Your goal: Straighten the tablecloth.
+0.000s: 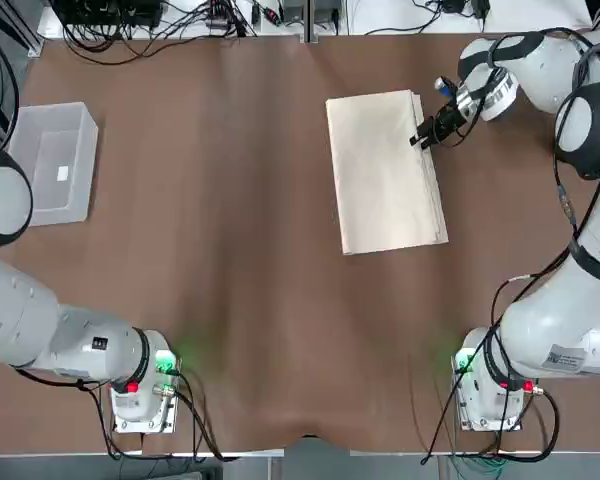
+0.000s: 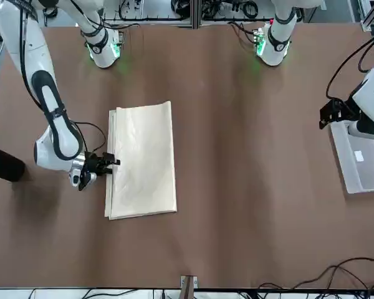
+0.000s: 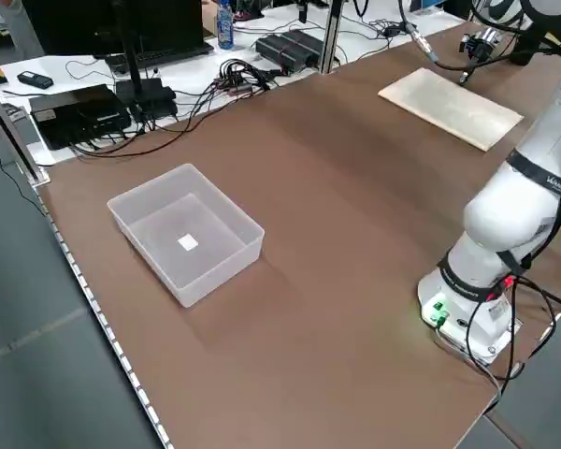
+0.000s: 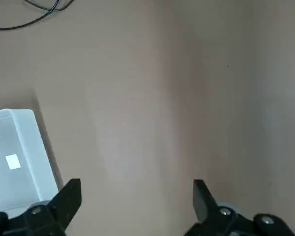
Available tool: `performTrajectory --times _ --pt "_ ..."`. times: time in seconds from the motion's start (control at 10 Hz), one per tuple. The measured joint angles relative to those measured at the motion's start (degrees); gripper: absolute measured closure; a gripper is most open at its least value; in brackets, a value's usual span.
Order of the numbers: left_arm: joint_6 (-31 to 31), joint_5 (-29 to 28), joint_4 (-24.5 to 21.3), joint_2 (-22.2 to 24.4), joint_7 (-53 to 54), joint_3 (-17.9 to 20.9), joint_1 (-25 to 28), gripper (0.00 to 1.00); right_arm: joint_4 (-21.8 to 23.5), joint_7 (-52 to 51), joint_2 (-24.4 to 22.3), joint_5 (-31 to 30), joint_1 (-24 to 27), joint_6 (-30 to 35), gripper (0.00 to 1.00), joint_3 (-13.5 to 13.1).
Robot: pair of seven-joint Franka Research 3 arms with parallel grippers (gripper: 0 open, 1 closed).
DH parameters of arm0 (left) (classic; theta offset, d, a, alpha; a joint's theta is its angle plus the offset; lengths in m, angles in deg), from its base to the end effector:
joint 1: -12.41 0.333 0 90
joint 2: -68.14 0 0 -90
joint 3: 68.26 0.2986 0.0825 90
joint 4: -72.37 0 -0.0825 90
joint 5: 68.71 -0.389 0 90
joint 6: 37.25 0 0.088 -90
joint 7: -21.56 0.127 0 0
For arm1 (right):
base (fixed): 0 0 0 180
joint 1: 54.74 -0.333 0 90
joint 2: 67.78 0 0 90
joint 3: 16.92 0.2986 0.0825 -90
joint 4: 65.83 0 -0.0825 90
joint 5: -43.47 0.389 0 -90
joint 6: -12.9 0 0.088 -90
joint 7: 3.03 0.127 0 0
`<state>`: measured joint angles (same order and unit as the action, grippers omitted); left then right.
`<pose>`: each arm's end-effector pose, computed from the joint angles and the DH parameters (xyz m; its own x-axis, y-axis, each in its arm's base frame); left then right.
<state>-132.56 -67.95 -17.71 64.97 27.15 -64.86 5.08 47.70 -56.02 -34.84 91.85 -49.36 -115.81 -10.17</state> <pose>0.5829 -0.0424 0.5632 0.9857 -0.1643 0.0368 -0.1647 -0.9863 0.0064 0.5731 0.0493 0.1248 0.9640 0.2483 0.0951 0.2512 -0.7330 -0.6322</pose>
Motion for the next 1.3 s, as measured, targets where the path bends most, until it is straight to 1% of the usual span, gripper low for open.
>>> performTrajectory --times 0.3,0.5,0.6,0.7,0.8,0.9,1.0,1.1,1.2,1.3 --pt "0.00 0.00 0.00 -0.01 0.00 0.00 -0.01 0.00 0.01 0.15 0.59 1.87 -0.27 -0.03 0.15 -0.01" --pt "0.00 0.00 0.00 -0.14 0.00 0.00 -0.04 0.00 0.01 0.18 0.61 1.98 -0.27 -0.03 0.26 -0.04" --pt "0.00 0.00 0.00 -0.20 0.00 0.00 -0.10 0.00 0.01 0.18 0.68 1.98 -0.28 -0.03 0.45 -0.04" --pt "0.00 0.00 0.00 -0.22 0.00 -0.01 -0.14 0.00 0.01 0.17 0.73 1.98 -0.29 -0.03 0.59 -0.04" --pt "0.00 0.00 0.00 -0.22 0.00 -0.01 -0.14 0.00 0.01 0.16 0.74 1.98 -0.30 -0.03 0.71 -0.03" --pt "0.00 0.00 0.00 -0.22 0.00 -0.01 -0.14 0.00 -0.04 0.14 0.74 1.98 -0.32 -0.03 0.74 -0.03" --pt "0.00 0.00 0.00 -0.22 0.00 -0.01 -0.14 0.00 -0.09 0.15 0.74 1.98 -0.31 -0.03 0.85 -0.04" --pt "0.00 0.00 0.00 -0.22 0.00 -0.01 -0.14 0.00 -0.19 0.14 0.73 1.98 -0.31 -0.03 0.89 -0.04" --pt "0.00 0.00 0.00 -0.22 0.00 -0.01 -0.14 0.00 -0.49 0.14 0.60 1.98 -0.32 -0.02 0.96 -0.03" --pt "0.00 0.00 0.00 -0.22 0.00 -0.01 -0.14 0.00 -0.77 0.14 0.00 1.98 -0.37 0.00 0.97 0.01"
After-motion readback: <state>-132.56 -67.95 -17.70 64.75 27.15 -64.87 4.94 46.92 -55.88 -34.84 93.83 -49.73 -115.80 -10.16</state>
